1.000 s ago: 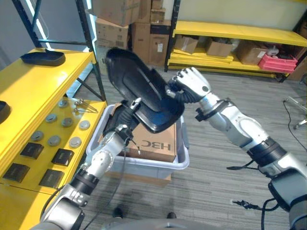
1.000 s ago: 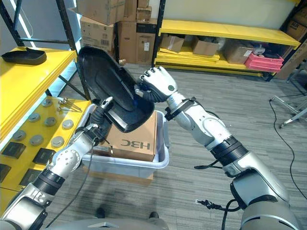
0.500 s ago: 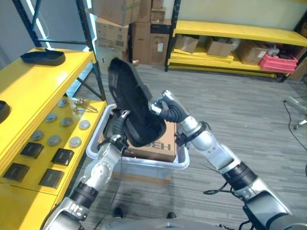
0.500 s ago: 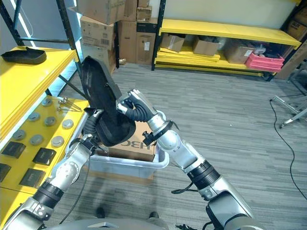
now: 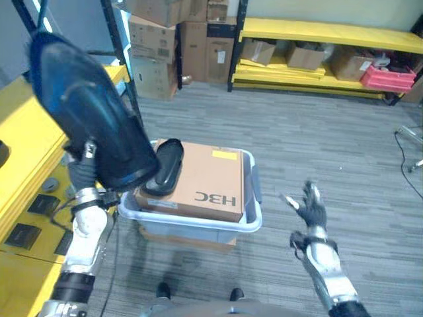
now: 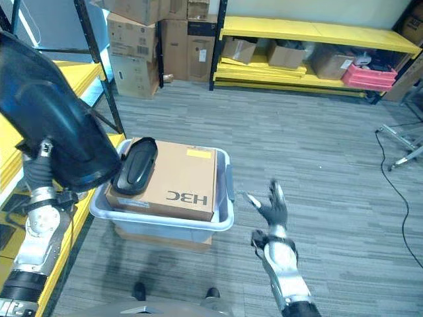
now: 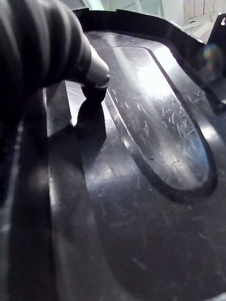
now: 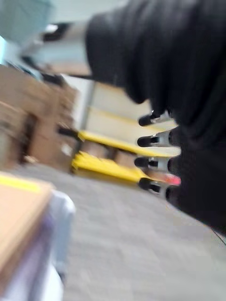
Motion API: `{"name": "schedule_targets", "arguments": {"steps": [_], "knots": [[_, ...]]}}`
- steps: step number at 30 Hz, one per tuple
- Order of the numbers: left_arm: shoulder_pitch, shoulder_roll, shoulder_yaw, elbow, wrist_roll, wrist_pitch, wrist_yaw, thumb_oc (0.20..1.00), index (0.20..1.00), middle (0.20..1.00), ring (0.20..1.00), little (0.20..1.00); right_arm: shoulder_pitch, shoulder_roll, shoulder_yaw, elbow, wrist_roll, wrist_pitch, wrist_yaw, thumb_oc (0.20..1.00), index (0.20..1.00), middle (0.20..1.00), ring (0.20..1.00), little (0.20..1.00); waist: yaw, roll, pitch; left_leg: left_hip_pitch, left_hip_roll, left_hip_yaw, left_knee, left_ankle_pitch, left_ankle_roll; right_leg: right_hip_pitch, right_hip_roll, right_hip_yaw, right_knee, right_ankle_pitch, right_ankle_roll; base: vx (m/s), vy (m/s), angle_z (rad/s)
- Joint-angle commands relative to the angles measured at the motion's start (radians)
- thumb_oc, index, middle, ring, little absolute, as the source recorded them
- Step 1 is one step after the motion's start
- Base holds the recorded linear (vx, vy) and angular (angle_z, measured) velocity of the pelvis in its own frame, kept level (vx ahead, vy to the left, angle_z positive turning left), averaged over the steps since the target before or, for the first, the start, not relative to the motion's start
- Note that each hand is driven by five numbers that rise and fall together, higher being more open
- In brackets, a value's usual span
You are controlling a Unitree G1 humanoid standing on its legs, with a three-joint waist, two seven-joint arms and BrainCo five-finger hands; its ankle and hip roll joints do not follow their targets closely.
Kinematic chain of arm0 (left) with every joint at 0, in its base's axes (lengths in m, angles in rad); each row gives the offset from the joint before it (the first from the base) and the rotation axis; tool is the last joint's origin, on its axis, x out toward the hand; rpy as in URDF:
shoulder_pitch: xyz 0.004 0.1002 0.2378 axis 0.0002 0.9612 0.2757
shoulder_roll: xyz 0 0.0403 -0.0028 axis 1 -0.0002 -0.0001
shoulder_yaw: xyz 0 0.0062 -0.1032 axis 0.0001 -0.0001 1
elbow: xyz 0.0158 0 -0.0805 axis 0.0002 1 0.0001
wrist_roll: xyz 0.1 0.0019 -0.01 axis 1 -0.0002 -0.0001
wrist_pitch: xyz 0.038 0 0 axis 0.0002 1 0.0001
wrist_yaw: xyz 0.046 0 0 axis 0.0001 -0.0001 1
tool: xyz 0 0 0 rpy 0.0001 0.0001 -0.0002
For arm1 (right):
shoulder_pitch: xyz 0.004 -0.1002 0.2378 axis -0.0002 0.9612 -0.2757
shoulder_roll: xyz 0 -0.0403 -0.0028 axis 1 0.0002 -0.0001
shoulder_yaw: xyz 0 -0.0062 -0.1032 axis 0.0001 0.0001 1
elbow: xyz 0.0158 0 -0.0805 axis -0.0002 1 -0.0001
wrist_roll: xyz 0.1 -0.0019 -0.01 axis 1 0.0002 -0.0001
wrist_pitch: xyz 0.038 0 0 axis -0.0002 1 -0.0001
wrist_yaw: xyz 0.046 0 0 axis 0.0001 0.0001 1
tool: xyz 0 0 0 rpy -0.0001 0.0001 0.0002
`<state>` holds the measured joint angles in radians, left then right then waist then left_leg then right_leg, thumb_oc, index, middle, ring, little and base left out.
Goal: Move parts from the plastic box to the shelf.
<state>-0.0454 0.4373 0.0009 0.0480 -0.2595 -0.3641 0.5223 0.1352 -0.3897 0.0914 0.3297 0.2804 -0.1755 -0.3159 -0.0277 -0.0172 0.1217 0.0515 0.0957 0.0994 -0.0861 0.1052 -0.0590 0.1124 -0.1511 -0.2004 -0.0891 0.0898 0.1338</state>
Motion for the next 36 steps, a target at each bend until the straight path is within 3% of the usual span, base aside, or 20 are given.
{"name": "schedule_targets", "arguments": {"steps": [1, 3, 10, 11, 12, 13, 14, 16, 18, 19, 22, 26, 28, 29, 30, 31, 32, 34, 36], "knots": [[-0.109, 0.063, 0.016, -0.041, 0.096, -0.143, 0.038, 0.200, 0.200, 0.200, 0.200, 0.200, -0.076, 0.013, 0.066, 0.011, 0.005, 0.056, 0.111, 1.000, 1.000, 1.000, 1.000, 1.000, 0.010, -0.006, -0.003, 0.060, 0.038, 0.010, -0.001, -0.076, -0.030, 0.037, -0.040, -0.038, 0.008, -0.046, 0.008, 0.03, -0.041, 0.05], [-0.088, 0.069, 0.042, -0.065, 0.074, -0.152, 0.026, 0.200, 0.200, 0.200, 0.200, 0.200, -0.082, 0.019, 0.100, 0.203, -0.027, 0.009, 0.138, 1.000, 1.000, 1.000, 1.000, 1.000, 0.034, -0.004, 0.005, 0.060, 0.043, -0.007, -0.001, -0.071, -0.036, 0.047, -0.038, -0.055, 0.012, -0.054, 0.000, 0.03, -0.063, 0.12], [-0.019, 0.035, 0.080, -0.183, 0.096, -0.120, 0.047, 0.200, 0.200, 0.200, 0.200, 0.200, -0.125, 0.076, 0.140, 0.664, -0.060, 0.090, 0.211, 1.000, 1.000, 1.000, 1.000, 1.000, 0.136, 0.019, 0.038, 0.024, 0.050, -0.104, -0.001, -0.041, -0.058, 0.064, -0.027, -0.115, 0.044, -0.090, -0.032, 0.02, -0.026, 0.34], [0.003, 0.024, 0.094, -0.225, 0.123, -0.097, 0.053, 0.200, 0.200, 0.200, 0.200, 0.200, -0.132, 0.094, 0.141, 0.747, -0.157, 0.128, 0.261, 1.000, 1.000, 1.000, 1.000, 1.000, 0.166, 0.032, 0.057, 0.005, 0.062, -0.096, -0.001, -0.020, -0.074, 0.071, -0.030, -0.159, 0.067, -0.109, -0.039, -0.03, 0.052, 0.75], [0.004, 0.022, 0.097, -0.230, 0.121, -0.100, 0.042, 0.200, 0.200, 0.200, 0.200, 0.200, -0.131, 0.097, 0.146, 0.762, -0.170, 0.123, 0.261, 1.000, 1.000, 1.000, 1.000, 1.000, 0.172, 0.035, 0.061, -0.006, 0.068, -0.079, -0.001, -0.006, -0.077, 0.071, -0.033, -0.179, 0.071, -0.107, -0.039, -0.04, 0.094, 0.79], [0.004, 0.021, 0.098, -0.235, 0.157, -0.093, 0.018, 0.200, 0.200, 0.200, 0.200, 0.200, -0.125, 0.106, 0.169, 0.787, -0.243, 0.094, 0.269, 1.000, 1.000, 1.000, 1.000, 1.000, 0.176, 0.043, 0.077, -0.024, 0.095, -0.002, 0.002, 0.021, -0.090, 0.087, -0.041, -0.249, 0.092, -0.119, -0.038, -0.04, 0.073, 1.31], [0.001, 0.021, 0.095, -0.233, 0.160, -0.095, 0.006, 0.200, 0.200, 0.200, 0.200, 0.200, -0.125, 0.107, 0.176, 0.789, -0.253, 0.096, 0.275, 1.000, 1.000, 1.000, 1.000, 1.000, 0.174, 0.043, 0.079, -0.027, 0.102, 0.020, 0.004, 0.028, -0.093, 0.089, -0.044, -0.267, 0.098, -0.121, -0.037, -0.05, 0.127, 1.43], [-0.031, 0.026, 0.073, -0.212, 0.149, -0.115, -0.039, 0.200, 0.200, 0.200, 0.200, 0.200, -0.133, 0.101, 0.234, 0.789, -0.254, 0.077, 0.280, 1.000, 1.000, 1.000, 1.000, 1.000, 0.157, 0.047, 0.082, -0.027, 0.146, 0.210, 0.013, 0.054, -0.112, 0.111, -0.061, -0.372, 0.133, -0.138, -0.021, 0.02, 0.145, 1.65], [-0.047, 0.033, 0.054, -0.201, 0.159, -0.129, -0.037, 0.200, 0.200, 0.200, 0.200, 0.200, -0.152, 0.095, 0.258, 0.784, -0.195, 0.084, 0.273, 1.000, 1.000, 1.000, 1.000, 1.000, 0.144, 0.048, 0.079, -0.030, 0.160, 0.299, 0.016, 0.075, -0.112, 0.111, -0.071, -0.416, 0.147, -0.132, -0.014, 0.06, 0.238, 2.47], [-0.052, 0.053, 0.049, -0.203, 0.216, -0.123, 0.020, 0.200, 0.200, 0.200, 0.200, 0.200, -0.171, 0.088, 0.261, 0.795, -0.153, 0.092, 0.274, 1.000, 1.000, 1.000, 1.000, 1.000, 0.161, 0.049, 0.074, -0.053, 0.146, 0.281, 0.016, 0.075, -0.105, 0.119, -0.083, -0.416, 0.169, -0.146, -0.009, 0.12, 0.320, 2.56], [-0.045, 0.079, 0.057, -0.214, 0.271, -0.123, 0.042, 0.200, 0.200, 0.200, 0.200, 0.200, -0.187, 0.085, 0.226, 0.826, -0.100, 0.103, 0.258, 1.000, 1.000, 1.000, 1.000, 1.000, 0.187, 0.048, 0.063, -0.072, 0.124, 0.265, 0.018, 0.069, -0.087, 0.146, -0.106, -0.417, 0.193, -0.162, 0.001, 0.16, 0.234, 0.54], [-0.070, 0.123, 0.046, -0.234, 0.288, -0.108, 0.027, 0.200, 0.200, 0.200, 0.200, 0.200, -0.195, 0.087, 0.148, 0.849, 0.025, 0.071, 0.226, 1.000, 1.000, 1.000, 1.000, 1.000, 0.205, 0.043, 0.047, -0.086, 0.056, 0.234, 0.018, 0.038, -0.036, 0.161, -0.177, -0.394, 0.296, -0.132, 0.024, 0.15, 0.256, 0.39], [-0.123, 0.146, -0.004, -0.246, 0.286, -0.069, 0.013, 0.200, 0.200, 0.200, 0.200, 0.200, -0.204, 0.090, 0.105, 0.833, -0.022, 0.051, 0.169, 1.000, 1.000, 1.000, 1.000, 1.000, 0.181, 0.038, 0.048, -0.082, -0.030, 0.189, 0.013, -0.007, 0.017, 0.117, -0.263, -0.308, 0.478, 0.002, 0.076, 0.27, 0.402, 0.90], [-0.154, 0.152, -0.048, -0.242, 0.287, -0.055, 0.012, 0.200, 0.200, 0.200, 0.200, 0.200, -0.208, 0.091, 0.102, 0.827, -0.113, 0.059, 0.063, 1.000, 1.000, 1.000, 1.000, 1.000, 0.149, 0.050, 0.052, -0.082, -0.053, 0.154, 0.008, -0.002, 0.047, 0.051, -0.232, -0.206, 0.554, 0.042, 0.066, 0.26, 0.296, 1.19], [-0.174, 0.154, -0.082, -0.234, 0.280, -0.053, 0.021, 0.200, 0.200, 0.200, 0.200, 0.200, -0.210, 0.088, 0.108, 0.826, -0.106, 0.052, 0.030, 1.000, 1.000, 1.000, 1.000, 1.000, 0.124, 0.061, 0.051, -0.083, -0.055, 0.115, 0.002, -0.002, 0.052, -0.017, -0.171, -0.125, 0.596, 0.024, 0.053, 0.16, 0.168, 1.30], [-0.174, 0.154, -0.083, -0.233, 0.280, -0.053, 0.021, 0.200, 0.200, 0.200, 0.200, 0.200, -0.209, 0.088, 0.107, 0.826, -0.106, 0.052, 0.030, 1.000, 1.000, 1.000, 1.000, 1.000, 0.126, 0.061, 0.049, -0.085, -0.056, 0.116, 0.003, -0.002, 0.052, -0.020, -0.171, -0.124, 0.597, 0.024, 0.053, 0.25, 0.027, 1.06], [-0.216, 0.154, -0.163, -0.222, 0.277, -0.038, 0.059, 0.200, 0.200, 0.200, 0.200, 0.200, -0.224, 0.088, 0.121, 0.821, -0.088, 0.038, -0.023, 1.000, 1.000, 1.000, 1.000, 1.000, 0.051, 0.074, 0.054, -0.062, -0.077, 0.019, -0.001, -0.010, 0.062, -0.128, -0.029, 0.001, 0.550, -0.029, 0.015, 0.20, -0.016, 0.97], [-0.246, 0.153, -0.192, -0.218, 0.257, -0.028, 0.063, 0.200, 0.200, 0.200, 0.200, 0.200, -0.236, 0.093, 0.124, 0.819, -0.137, 0.030, -0.040, 1.000, 1.000, 1.000, 1.000, 1.000, 0.029, 0.076, 0.052, -0.050, -0.081, -0.006, -0.001, -0.022, 0.061, -0.167, -0.009, 0.023, 0.441, -0.014, 0.005, 0.22, -0.120, 0.99], [-0.279, 0.151, -0.206, -0.225, 0.241, 0.004, 0.062, 0.200, 0.200, 0.200, 0.200, 0.200, -0.235, 0.095, 0.130, 0.830, -0.157, 0.024, -0.034, 1.000, 1.000, 1.000, 1.000, 1.000, -0.016, 0.059, 0.069, 0.000, -0.100, -0.045, -0.001, -0.090, 0.062, -0.253, -0.006, 0.067, 0.235, 0.059, 0.020, 0.25, -0.256, 0.47]]}}
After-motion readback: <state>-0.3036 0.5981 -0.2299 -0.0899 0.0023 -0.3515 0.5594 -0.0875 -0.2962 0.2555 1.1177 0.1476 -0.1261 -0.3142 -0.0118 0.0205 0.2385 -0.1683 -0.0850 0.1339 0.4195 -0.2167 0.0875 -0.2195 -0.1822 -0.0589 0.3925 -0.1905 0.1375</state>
